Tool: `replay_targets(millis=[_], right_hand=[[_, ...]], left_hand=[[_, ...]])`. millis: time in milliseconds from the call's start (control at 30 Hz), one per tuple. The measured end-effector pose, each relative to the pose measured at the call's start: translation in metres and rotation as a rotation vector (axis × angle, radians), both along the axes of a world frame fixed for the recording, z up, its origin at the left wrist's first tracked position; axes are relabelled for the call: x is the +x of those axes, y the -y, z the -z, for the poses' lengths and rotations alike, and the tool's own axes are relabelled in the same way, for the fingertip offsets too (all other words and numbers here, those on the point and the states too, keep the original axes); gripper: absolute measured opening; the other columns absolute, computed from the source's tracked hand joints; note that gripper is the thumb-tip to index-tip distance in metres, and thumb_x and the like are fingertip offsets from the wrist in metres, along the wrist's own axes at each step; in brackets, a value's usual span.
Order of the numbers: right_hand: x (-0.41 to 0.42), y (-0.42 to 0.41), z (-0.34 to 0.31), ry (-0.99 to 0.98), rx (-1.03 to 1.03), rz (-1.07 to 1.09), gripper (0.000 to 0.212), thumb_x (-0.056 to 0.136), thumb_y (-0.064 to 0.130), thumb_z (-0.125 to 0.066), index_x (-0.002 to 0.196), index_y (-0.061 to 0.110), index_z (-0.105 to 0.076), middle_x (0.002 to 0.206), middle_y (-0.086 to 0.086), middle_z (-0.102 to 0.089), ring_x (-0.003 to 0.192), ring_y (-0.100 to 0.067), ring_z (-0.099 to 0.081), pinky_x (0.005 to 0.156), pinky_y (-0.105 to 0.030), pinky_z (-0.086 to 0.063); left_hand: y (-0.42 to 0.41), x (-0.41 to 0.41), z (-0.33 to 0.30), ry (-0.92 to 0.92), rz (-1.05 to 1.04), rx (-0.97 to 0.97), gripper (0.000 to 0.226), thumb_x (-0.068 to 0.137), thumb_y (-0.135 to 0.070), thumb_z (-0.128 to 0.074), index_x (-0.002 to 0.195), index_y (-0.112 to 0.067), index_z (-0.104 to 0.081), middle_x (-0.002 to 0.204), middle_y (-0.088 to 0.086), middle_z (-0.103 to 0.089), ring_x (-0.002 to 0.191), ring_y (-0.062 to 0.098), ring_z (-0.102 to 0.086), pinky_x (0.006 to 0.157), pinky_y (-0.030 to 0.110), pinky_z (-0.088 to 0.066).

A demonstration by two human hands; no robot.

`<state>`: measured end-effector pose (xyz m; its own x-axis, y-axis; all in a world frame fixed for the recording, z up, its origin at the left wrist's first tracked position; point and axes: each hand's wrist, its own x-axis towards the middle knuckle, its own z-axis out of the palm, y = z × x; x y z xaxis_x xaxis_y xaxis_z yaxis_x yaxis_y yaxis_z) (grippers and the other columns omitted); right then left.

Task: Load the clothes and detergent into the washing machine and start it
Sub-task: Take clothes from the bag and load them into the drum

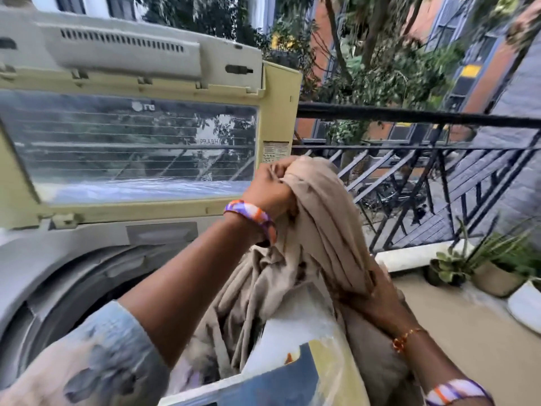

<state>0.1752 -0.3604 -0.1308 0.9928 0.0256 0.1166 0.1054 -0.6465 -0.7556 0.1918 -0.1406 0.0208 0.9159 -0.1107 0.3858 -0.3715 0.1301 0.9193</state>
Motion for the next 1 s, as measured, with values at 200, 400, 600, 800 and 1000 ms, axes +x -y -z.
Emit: replay_targets(millis=[200,400,600,800,1000], right_hand=[[0.011,-0.04,-0.073,0.428,0.254,0.122,0.034,0.053,0.033,-0.06,0.08,0.013,-0.063,0.062,0.01,-0.061,0.054,0.006,-0.05,0.051,-0.003,-0.038],[0.024,-0.109,-0.173,0.786,0.221,0.078,0.014,0.07,0.021,-0.049,0.059,0.027,-0.042,0.057,0.01,-0.044,0.05,0.006,-0.039,0.051,-0.018,-0.03],[0.032,-0.195,-0.175,0.651,0.043,-0.072,0.012,0.064,0.023,-0.052,0.07,0.016,-0.058,0.07,-0.01,-0.064,0.069,-0.02,-0.058,0.059,-0.037,-0.049],[0.02,-0.217,-0.105,0.146,-0.459,-0.393,0.022,0.069,0.016,-0.07,0.088,0.021,-0.061,0.096,-0.011,-0.066,0.096,-0.027,-0.061,0.068,-0.026,-0.038],[0.015,-0.212,-0.081,-0.169,-0.441,-0.64,0.064,0.066,0.029,-0.081,0.124,0.023,-0.054,0.116,-0.006,-0.059,0.11,-0.019,-0.056,0.097,-0.03,-0.044]], left_hand=[[-0.049,-0.004,-0.013,-0.148,-0.183,-0.253,0.037,0.052,-0.008,-0.052,0.084,-0.019,-0.066,0.089,0.005,-0.067,0.09,0.02,-0.058,0.076,0.029,-0.047],[-0.136,-0.03,-0.011,-0.294,-0.389,-0.473,0.022,0.054,0.007,-0.06,0.064,-0.013,-0.057,0.043,-0.011,-0.062,0.051,0.01,-0.061,0.054,0.018,-0.051],[-0.226,-0.051,0.043,-0.545,-0.836,0.296,0.018,0.074,0.009,-0.059,0.091,0.005,-0.065,0.083,0.008,-0.076,0.069,0.006,-0.062,0.045,0.011,-0.044],[-0.248,-0.08,0.079,-0.818,-0.705,0.825,0.036,0.074,-0.005,-0.072,0.105,0.011,-0.063,0.099,0.019,-0.063,0.09,0.026,-0.058,0.067,0.029,-0.048],[-0.231,-0.078,0.076,-0.703,-0.504,0.986,0.068,0.073,-0.025,-0.076,0.133,-0.009,-0.048,0.132,0.012,-0.055,0.12,0.024,-0.053,0.1,0.025,-0.04]])
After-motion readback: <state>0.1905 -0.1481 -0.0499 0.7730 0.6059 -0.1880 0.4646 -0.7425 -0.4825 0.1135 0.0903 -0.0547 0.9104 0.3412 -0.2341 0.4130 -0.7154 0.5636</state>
